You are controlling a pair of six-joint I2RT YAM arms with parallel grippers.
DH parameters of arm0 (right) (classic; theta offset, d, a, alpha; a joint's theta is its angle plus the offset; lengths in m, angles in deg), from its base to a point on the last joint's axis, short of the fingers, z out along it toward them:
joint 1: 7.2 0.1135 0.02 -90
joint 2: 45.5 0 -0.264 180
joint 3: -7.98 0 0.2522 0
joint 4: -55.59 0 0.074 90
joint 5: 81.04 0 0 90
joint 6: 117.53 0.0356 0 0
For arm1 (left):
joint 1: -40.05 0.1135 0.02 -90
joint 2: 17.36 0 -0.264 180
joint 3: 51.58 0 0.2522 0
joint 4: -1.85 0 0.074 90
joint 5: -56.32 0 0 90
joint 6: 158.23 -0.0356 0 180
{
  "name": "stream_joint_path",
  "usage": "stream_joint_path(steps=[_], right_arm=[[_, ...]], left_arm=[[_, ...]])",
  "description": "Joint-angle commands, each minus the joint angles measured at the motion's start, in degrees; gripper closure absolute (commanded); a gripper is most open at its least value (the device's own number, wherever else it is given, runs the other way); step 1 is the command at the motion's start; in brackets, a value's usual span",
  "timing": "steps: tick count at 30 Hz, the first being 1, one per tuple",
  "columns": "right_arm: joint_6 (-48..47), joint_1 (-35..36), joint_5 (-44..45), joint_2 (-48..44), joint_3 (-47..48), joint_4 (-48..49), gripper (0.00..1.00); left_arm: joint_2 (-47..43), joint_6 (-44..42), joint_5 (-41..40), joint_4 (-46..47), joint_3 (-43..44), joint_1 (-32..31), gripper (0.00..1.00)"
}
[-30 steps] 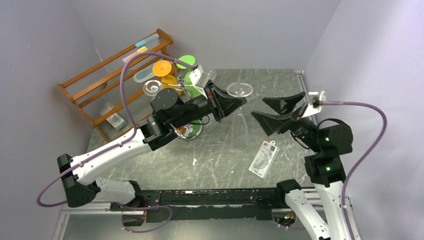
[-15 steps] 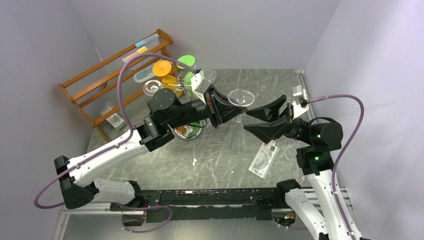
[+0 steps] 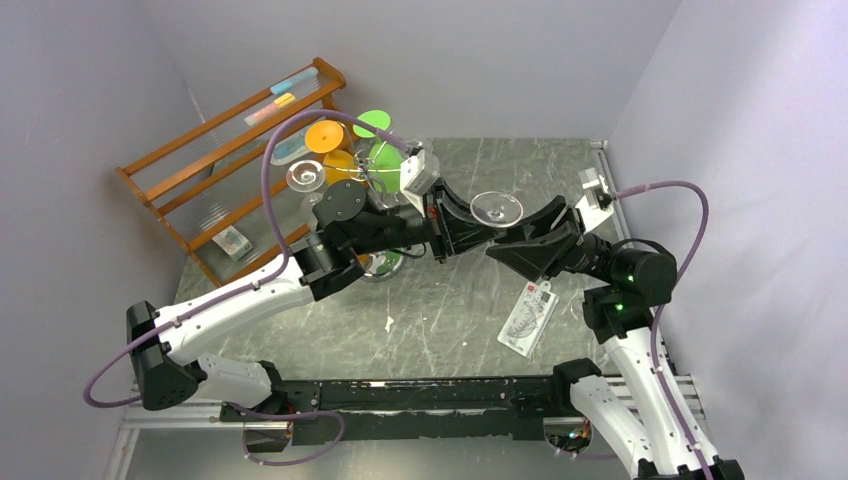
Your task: Place the wine glass upside down on the wine glass rack
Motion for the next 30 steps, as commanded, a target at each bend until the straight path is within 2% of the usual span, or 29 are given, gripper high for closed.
stream_joint_path(steps=[1,12,13,15,16,18,24,28,30], right_arm=[[2.3,0.6,-2.0,0.4,-0.2,3.1,0.62],[-0.2,3.8,-1.8,1.8,-0.8,1.2,0.79],[-0.4,4.3,-1.8,1.9,-0.9,1.5,0.82],[-1.8,5.7,-0.9,2.0,-0.8,0.2,0.97],[-2.9,6.3,-0.3,1.9,-0.5,-0.9,1.0],[-5.6,7.8,1.6,1.8,0.0,-3.7,1.0],[-13.6,10.1,10.4,-0.7,0.6,-10.5,1.0],[-15.0,10.3,16.2,-3.1,-1.4,-10.0,1.0],[-15.8,10.3,19.2,-4.3,-2.2,-10.4,1.0]], left_arm=[[0.7,0.6,3.9,6.2,-0.5,-0.1,0.95],[1.6,2.2,5.3,9.6,-0.9,-0.1,0.95],[1.6,2.6,5.4,10.0,-1.1,-0.1,0.95],[1.2,3.1,5.5,11.3,-1.9,-0.1,0.95],[1.1,3.4,5.3,11.7,-2.3,-0.1,0.95],[0.9,3.9,4.7,11.8,-2.7,-0.1,0.95],[-0.3,4.4,1.3,9.0,-3.6,-0.1,0.7],[-2.0,4.2,0.0,7.1,-4.9,-0.1,0.41],[-3.2,4.1,-0.9,6.7,-6.2,-0.1,0.31]])
